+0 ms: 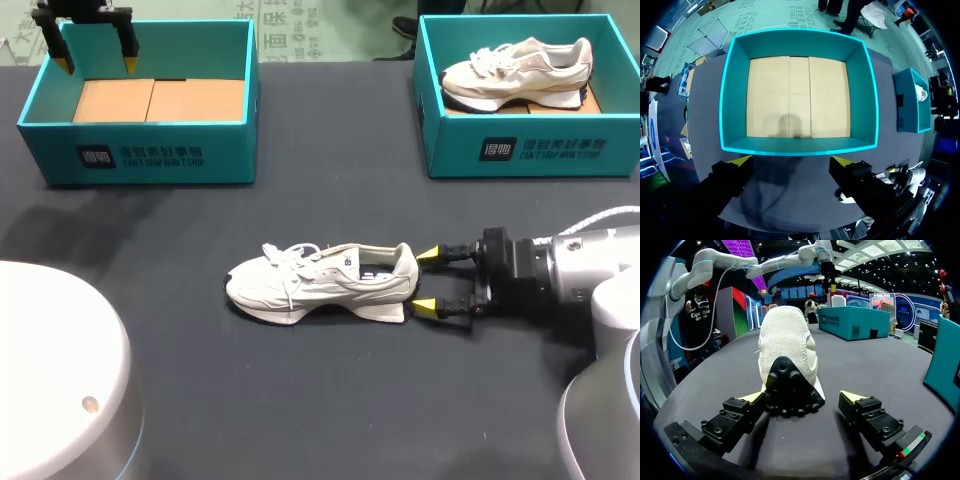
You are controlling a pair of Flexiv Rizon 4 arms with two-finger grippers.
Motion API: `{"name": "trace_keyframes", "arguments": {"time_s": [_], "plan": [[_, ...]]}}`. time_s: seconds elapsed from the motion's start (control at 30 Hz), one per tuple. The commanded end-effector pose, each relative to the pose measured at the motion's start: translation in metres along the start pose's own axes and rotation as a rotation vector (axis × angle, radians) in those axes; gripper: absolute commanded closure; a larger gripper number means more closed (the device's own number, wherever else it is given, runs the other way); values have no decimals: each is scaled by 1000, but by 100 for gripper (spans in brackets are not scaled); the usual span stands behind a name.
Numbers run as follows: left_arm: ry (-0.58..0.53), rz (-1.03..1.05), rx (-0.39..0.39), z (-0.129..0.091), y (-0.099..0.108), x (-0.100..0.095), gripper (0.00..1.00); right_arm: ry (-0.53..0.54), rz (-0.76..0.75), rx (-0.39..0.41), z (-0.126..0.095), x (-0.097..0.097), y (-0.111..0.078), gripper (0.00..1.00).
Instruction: Take the shoe out of the shoebox, open the shoe tongue, remove and reinsert the insole, then place the shoe into the shoebox
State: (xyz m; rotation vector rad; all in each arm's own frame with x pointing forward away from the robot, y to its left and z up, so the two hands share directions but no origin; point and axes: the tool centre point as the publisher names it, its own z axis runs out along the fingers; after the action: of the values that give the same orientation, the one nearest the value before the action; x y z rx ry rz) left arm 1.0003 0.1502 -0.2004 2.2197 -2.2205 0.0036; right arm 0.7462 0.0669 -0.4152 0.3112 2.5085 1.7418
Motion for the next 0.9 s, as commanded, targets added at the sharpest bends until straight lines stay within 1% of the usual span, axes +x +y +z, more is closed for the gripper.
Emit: {"name": "trace_keyframes", "arguments": {"time_s": [0.03,0.2,0.37,0.6,0.9], "plan": [[-1,0,0,0,0,0,0,6,-4,-28,-22,2,-6,0],[-1,0,0,0,0,0,0,20,-19,-39,-25,2,-5,0],[-1,0,0,0,0,0,0,29,-23,-38,-21,0,-3,0],[-1,0,0,0,0,0,0,43,-41,-50,-7,-2,2,0],[-1,0,0,0,0,0,0,60,-56,-70,10,3,12,0]]}}
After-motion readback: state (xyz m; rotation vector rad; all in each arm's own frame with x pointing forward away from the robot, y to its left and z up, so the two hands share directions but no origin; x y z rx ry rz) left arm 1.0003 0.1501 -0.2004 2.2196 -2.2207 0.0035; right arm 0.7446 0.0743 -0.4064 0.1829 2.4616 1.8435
